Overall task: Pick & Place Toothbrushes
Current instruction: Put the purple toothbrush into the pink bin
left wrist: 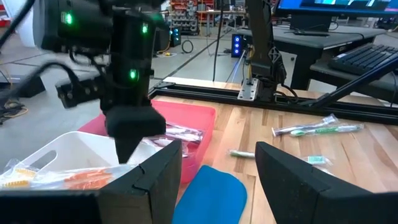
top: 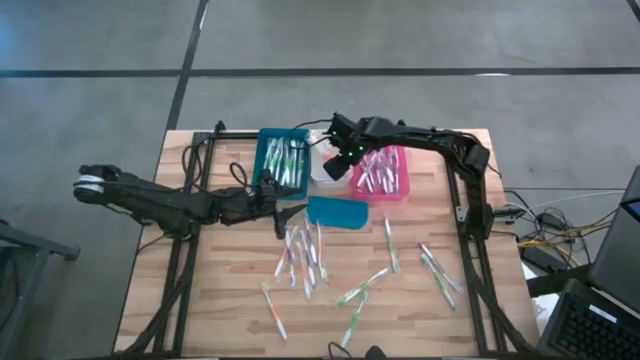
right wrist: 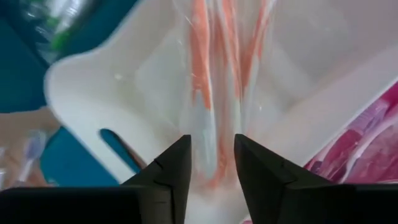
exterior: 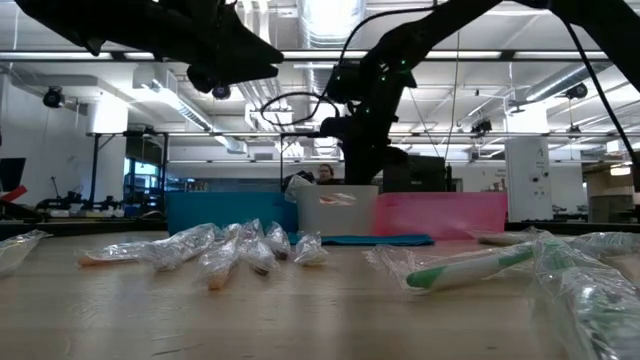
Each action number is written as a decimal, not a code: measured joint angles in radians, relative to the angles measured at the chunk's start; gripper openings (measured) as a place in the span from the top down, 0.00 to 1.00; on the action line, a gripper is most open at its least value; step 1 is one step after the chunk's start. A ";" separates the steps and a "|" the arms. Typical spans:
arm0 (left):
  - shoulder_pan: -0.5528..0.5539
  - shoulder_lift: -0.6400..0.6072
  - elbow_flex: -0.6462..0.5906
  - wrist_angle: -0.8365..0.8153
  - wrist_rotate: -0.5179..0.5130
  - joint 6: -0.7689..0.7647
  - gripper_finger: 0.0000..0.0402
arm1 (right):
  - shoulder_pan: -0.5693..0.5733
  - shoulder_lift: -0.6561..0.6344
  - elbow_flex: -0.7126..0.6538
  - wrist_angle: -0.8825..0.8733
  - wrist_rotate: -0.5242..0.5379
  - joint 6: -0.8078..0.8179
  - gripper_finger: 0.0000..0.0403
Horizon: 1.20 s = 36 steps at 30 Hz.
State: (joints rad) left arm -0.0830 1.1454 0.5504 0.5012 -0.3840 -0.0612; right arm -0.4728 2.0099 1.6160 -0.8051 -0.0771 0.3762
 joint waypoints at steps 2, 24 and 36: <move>0.000 0.000 0.000 -0.004 0.000 0.000 0.48 | 0.001 -0.016 0.006 0.001 0.000 -0.006 0.69; 0.000 0.000 0.000 -0.009 0.008 0.001 0.48 | 0.160 -0.392 -0.011 -0.159 0.099 -0.110 0.87; 0.000 0.000 0.000 -0.016 0.029 0.000 0.48 | 0.423 -0.464 -0.026 -0.304 0.292 -0.109 0.98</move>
State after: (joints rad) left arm -0.0826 1.1454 0.5507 0.4850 -0.3554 -0.0611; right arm -0.0495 1.5457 1.5897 -1.1093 0.2151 0.2676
